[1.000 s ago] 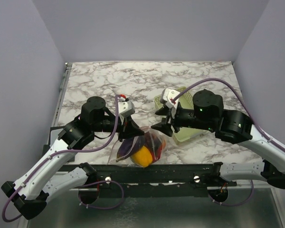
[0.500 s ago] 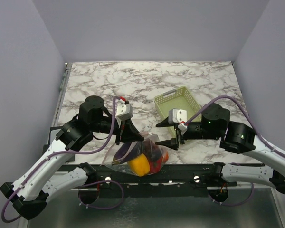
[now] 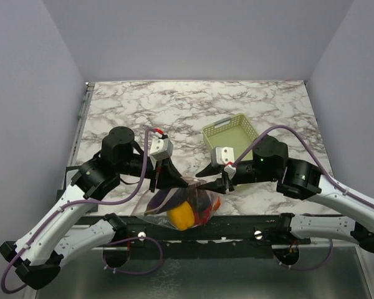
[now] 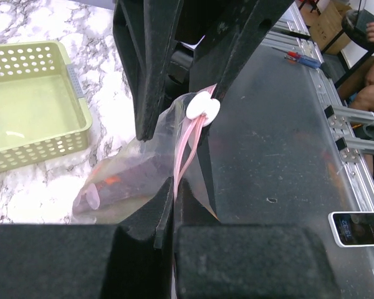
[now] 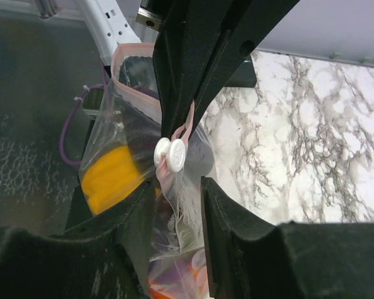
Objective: Place the food in the zip-top bag and seal the zipper
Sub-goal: Zip the zipper food storage bag at the center of the board.
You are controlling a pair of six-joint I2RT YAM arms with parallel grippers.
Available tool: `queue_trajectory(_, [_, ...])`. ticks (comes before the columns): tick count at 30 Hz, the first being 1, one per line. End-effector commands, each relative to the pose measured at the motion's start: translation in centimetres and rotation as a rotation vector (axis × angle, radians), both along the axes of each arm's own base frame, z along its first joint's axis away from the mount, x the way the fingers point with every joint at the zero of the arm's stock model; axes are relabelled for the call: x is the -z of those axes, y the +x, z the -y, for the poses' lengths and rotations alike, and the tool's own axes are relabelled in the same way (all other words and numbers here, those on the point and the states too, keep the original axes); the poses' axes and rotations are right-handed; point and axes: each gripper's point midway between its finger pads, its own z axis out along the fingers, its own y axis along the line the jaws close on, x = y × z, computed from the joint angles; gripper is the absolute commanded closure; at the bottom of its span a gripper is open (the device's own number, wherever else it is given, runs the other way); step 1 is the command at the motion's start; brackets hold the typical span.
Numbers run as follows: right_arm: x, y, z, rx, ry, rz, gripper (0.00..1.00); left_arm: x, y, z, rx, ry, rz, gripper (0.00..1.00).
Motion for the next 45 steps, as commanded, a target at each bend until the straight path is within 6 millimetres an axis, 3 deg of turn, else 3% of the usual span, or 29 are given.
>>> queue_trajectory(1, [-0.8, -0.6, -0.9, -0.054, 0.027, 0.009, 0.63, -3.0, -1.5, -0.4, 0.064, -0.089, 0.090, 1.00])
queue_trajectory(3, [-0.7, -0.6, -1.1, -0.059, 0.024, 0.007, 0.71, -3.0, -1.5, -0.4, 0.068, -0.090, 0.090, 1.00])
queue_trajectory(6, [-0.6, -0.7, -1.3, -0.067, 0.019, 0.007, 0.96, -2.9, -1.6, -0.5, 0.072, -0.090, 0.089, 1.00])
queue_trajectory(12, [-0.8, -0.8, -1.0, -0.069, 0.019, 0.008, 0.99, -2.6, -1.4, -0.5, 0.051, -0.084, 0.089, 1.00])
queue_trajectory(18, [-1.9, -0.8, -1.0, -0.050, 0.012, -0.029, 0.99, -3.1, -0.8, -0.5, 0.015, -0.090, 0.112, 0.56])
queue_trajectory(20, [-2.2, -0.7, -1.0, -0.039, 0.001, -0.056, 0.99, -3.5, -0.7, -0.5, 0.006, -0.097, 0.124, 0.46])
queue_trajectory(23, [-2.2, -0.4, -1.1, -0.009, -0.026, -0.096, 0.99, -4.3, -0.4, -0.5, -0.012, -0.116, 0.151, 0.39])
queue_trajectory(32, [-1.7, 0.0, -1.4, 0.041, -0.089, -0.178, 1.00, -6.3, 1.9, 0.1, -0.122, -0.186, 0.218, 0.37])
queue_trajectory(45, [-2.1, 0.7, -1.8, 0.094, -0.082, -0.213, 1.00, -5.4, 1.1, 0.7, -0.050, -0.196, 0.178, 0.49])
